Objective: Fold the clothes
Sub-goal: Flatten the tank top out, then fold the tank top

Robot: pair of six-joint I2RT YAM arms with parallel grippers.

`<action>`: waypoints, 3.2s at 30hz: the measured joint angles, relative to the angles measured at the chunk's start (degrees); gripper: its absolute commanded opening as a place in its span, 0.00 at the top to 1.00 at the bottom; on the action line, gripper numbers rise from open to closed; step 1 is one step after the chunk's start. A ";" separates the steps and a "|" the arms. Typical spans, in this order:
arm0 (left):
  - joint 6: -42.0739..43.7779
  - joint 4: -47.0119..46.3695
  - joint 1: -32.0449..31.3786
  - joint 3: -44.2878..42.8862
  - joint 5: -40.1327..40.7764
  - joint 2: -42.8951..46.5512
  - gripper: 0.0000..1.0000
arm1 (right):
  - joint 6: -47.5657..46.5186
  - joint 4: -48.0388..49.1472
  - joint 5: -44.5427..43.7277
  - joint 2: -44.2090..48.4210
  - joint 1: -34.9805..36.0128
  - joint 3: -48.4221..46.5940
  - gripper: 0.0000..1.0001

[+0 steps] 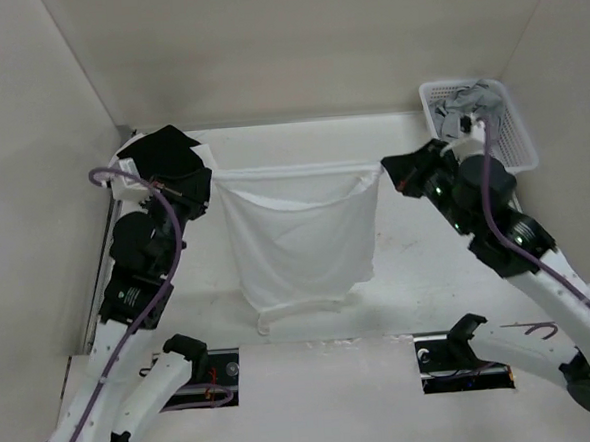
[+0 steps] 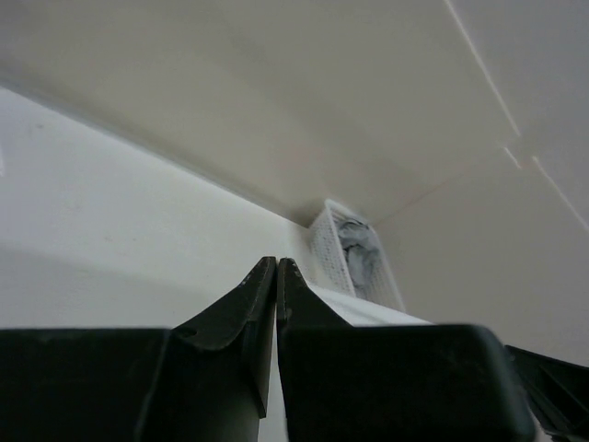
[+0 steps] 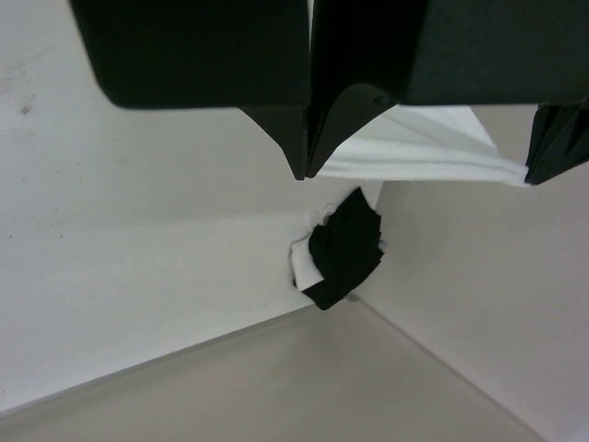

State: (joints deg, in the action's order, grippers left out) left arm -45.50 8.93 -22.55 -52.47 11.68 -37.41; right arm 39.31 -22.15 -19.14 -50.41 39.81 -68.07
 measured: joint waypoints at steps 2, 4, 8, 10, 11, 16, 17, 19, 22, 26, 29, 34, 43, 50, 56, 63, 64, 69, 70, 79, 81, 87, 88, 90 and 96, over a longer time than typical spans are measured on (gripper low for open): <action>-0.50 -1.31 3.41 -0.50 -0.83 -5.20 0.99 | -0.46 1.64 5.14 -6.49 -5.77 -3.32 1.00; -1.42 -2.01 6.67 -2.51 -2.19 -10.45 0.99 | -0.70 2.58 9.84 -13.77 -10.08 -8.50 1.00; -3.89 -2.80 11.98 -8.90 -6.05 -18.97 0.99 | -1.25 2.36 15.32 -23.47 -13.18 -20.72 1.00; -4.70 -3.21 13.31 -11.32 -7.04 -19.50 0.99 | -1.92 2.05 17.05 -25.14 -13.18 -26.21 1.00; -4.90 -3.72 13.44 -12.09 -7.30 -19.04 0.99 | -2.23 2.12 17.75 -25.14 -13.09 -27.85 1.00; -5.35 -8.35 11.98 -8.85 -7.85 -11.34 0.99 | -3.37 5.84 18.69 -17.84 -11.28 -22.73 1.00; -5.40 -9.75 11.45 -5.70 -7.78 -8.55 0.99 | -3.45 7.06 18.67 -15.43 -10.38 -18.56 0.99; -5.53 -10.75 10.67 2.16 -7.56 -2.82 0.99 | -3.50 9.38 18.34 -11.02 -8.20 -8.35 0.99; -5.68 -9.73 10.21 15.58 -7.37 6.27 0.99 | -2.91 11.26 17.44 -7.85 -4.68 6.29 0.99; -6.95 -3.37 11.34 32.17 -7.54 15.74 0.99 | -0.44 13.14 15.65 -10.08 -1.03 25.55 0.98; -8.87 0.79 12.02 41.18 -8.52 20.41 0.99 | 2.01 13.18 14.78 -11.56 0.50 35.65 0.80; -11.65 4.22 12.31 48.02 -9.88 21.99 0.99 | 6.29 15.52 12.87 -6.91 1.14 43.89 0.52; -12.35 3.30 12.35 48.11 -10.73 21.92 0.98 | 16.44 20.00 11.78 -5.25 4.20 49.40 0.51; -11.89 3.26 12.26 48.13 -10.88 21.62 0.98 | 26.51 20.37 11.13 -7.63 21.16 50.14 0.50; -11.52 2.99 11.87 48.11 -10.93 20.94 0.98 | 33.66 24.02 10.08 -14.86 27.96 49.88 0.58; -11.28 2.86 11.23 48.11 -10.97 20.92 0.98 | 38.32 32.00 7.82 -22.93 30.58 48.17 0.69; -11.21 2.86 11.21 48.11 -11.04 20.92 0.98 | 38.86 31.95 7.06 -23.15 30.97 48.11 0.68; -10.58 2.86 11.21 48.06 -11.10 20.92 0.98 | 40.37 27.87 3.41 -19.43 32.81 47.98 0.43; -10.49 2.86 11.21 47.98 -11.10 20.90 0.98 | 40.61 26.12 2.73 -17.92 33.16 48.04 0.42; -10.40 2.78 11.21 47.43 -11.13 20.79 0.98 | 43.08 21.62 0.44 -16.61 33.79 48.50 0.59; -10.40 2.78 11.21 47.43 -11.13 20.76 0.98 | 43.36 22.49 0.22 -18.49 33.79 47.45 0.57; -10.40 2.78 11.21 47.41 -11.13 20.61 0.98 | 43.21 23.43 -0.70 -22.08 33.77 45.33 0.71; -10.38 2.78 11.21 47.34 -11.13 20.52 0.98 | 43.17 23.30 -0.87 -22.40 33.77 45.24 0.74; -10.36 2.73 11.21 47.19 -11.13 20.35 0.98 | 42.99 22.53 -1.18 -22.49 33.79 45.11 0.83; -10.14 2.64 11.21 46.69 -11.13 20.11 0.98 | 42.73 16.72 -2.62 -19.96 34.03 44.94 0.93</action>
State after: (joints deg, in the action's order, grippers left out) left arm -55.64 11.57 -11.33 -5.78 0.56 -17.30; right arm 82.04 -5.43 -21.76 -70.37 73.84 -23.14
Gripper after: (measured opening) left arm 0.022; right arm 0.086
